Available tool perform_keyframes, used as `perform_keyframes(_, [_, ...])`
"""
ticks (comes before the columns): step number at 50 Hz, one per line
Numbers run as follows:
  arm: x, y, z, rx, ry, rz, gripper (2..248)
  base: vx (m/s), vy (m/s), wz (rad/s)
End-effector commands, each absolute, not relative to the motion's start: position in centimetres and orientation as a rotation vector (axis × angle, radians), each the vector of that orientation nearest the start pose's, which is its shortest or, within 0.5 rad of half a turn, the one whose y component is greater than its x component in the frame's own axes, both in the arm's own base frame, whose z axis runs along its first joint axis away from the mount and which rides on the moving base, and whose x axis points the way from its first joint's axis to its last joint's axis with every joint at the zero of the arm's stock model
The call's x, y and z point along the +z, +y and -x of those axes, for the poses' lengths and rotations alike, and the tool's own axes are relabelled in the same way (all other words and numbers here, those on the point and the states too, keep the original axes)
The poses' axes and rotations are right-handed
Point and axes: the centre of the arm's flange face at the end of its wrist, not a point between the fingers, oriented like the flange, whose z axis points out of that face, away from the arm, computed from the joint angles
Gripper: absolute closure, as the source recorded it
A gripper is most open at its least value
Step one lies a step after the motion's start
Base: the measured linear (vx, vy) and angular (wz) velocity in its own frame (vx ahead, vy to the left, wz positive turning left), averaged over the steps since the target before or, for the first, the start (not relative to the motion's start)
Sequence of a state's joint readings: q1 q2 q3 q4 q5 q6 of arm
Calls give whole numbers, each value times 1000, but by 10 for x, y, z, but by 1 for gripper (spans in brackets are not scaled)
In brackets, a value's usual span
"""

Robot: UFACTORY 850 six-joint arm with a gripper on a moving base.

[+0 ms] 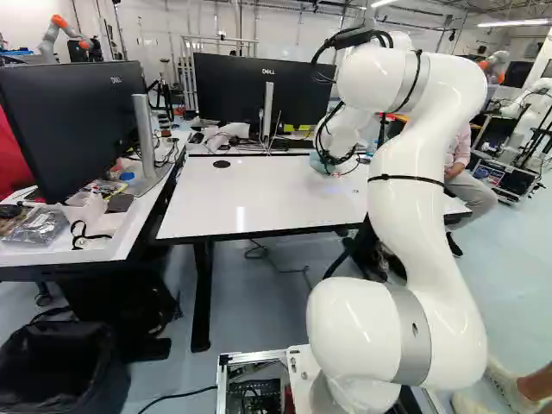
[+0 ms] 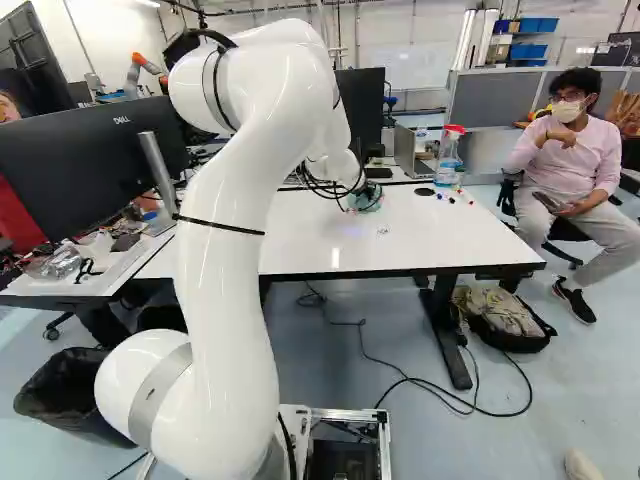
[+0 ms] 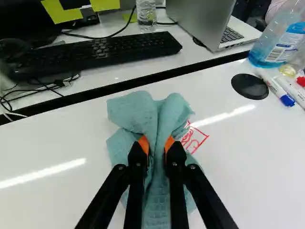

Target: Clean the table with the green towel

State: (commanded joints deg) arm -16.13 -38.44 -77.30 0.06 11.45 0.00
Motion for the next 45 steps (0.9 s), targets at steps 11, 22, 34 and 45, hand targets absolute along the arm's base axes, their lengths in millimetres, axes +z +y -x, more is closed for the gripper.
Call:
perform_keyframes(11, [374, -193, -668, -1367, 417, 2930, 196, 0, 0, 0])
perform_keyframes(22, [374, -193, -668, -1365, 417, 2931, 196, 0, 0, 0])
perform_keyframes(34, [374, -193, -668, -1363, 417, 2932, 196, 0, 0, 0])
perform_keyframes(45, [374, -193, -669, -1364, 416, 2931, 196, 0, 0, 0])
